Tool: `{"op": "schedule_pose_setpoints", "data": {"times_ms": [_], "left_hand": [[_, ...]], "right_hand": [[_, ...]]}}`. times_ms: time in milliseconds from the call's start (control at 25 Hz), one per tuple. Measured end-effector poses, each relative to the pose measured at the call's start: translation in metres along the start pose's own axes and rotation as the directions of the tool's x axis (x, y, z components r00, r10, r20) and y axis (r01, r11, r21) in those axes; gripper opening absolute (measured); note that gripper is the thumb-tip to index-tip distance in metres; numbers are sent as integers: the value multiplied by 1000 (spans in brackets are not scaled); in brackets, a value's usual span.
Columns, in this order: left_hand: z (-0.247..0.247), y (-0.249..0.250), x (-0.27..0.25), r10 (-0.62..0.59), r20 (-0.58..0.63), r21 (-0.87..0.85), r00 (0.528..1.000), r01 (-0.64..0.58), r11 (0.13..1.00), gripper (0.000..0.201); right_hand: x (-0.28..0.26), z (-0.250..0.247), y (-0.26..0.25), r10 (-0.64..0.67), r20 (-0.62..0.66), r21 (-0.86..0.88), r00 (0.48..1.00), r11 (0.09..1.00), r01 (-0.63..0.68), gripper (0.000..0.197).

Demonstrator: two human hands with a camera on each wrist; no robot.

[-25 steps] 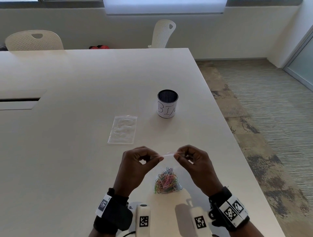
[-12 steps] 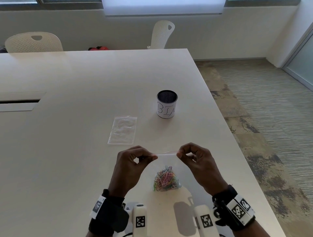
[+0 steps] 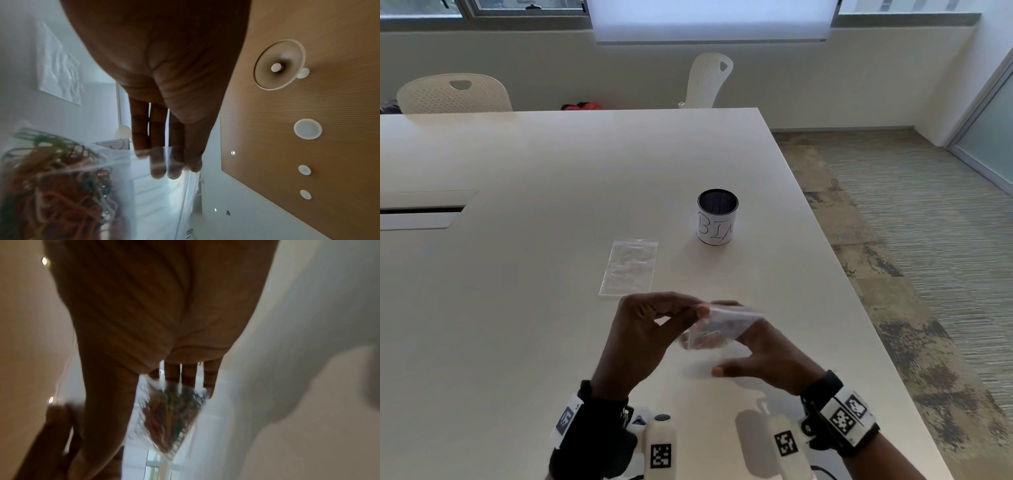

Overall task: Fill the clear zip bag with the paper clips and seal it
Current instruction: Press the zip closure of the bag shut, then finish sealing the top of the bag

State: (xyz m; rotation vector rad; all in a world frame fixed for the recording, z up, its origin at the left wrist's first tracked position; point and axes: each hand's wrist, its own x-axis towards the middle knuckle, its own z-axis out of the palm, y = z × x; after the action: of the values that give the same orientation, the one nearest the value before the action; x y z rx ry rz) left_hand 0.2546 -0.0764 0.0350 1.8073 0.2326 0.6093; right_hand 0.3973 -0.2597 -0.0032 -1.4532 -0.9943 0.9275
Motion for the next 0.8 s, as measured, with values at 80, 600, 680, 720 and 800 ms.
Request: {"op": "schedule_pose_setpoints", "data": {"times_ms": [80,600,680,720,800], "left_hand": [[-4,8,4,2,-51,-60,999,-5,998,15],[-60,-9,-28,-96,-422,-39,901,87,995,25],[-71,-15,-41,-104,-443,-9,891,112,994,27],[-78,-19,-51,-109,-453,8,885,126,992,28],[-97,-26,-69,-102,-478,40,873,137,990,30]], "right_hand": [[10,12,-2,-36,-69,-4,997,999,35,50],[87,14,-9,333,-310,59,890,941,-332,34],[100,14,-9,369,-388,-28,844,911,-411,49],[104,13,-7,349,-445,-156,825,877,-455,60],[107,16,-5,170,-567,-475,806,732,-489,78]]}}
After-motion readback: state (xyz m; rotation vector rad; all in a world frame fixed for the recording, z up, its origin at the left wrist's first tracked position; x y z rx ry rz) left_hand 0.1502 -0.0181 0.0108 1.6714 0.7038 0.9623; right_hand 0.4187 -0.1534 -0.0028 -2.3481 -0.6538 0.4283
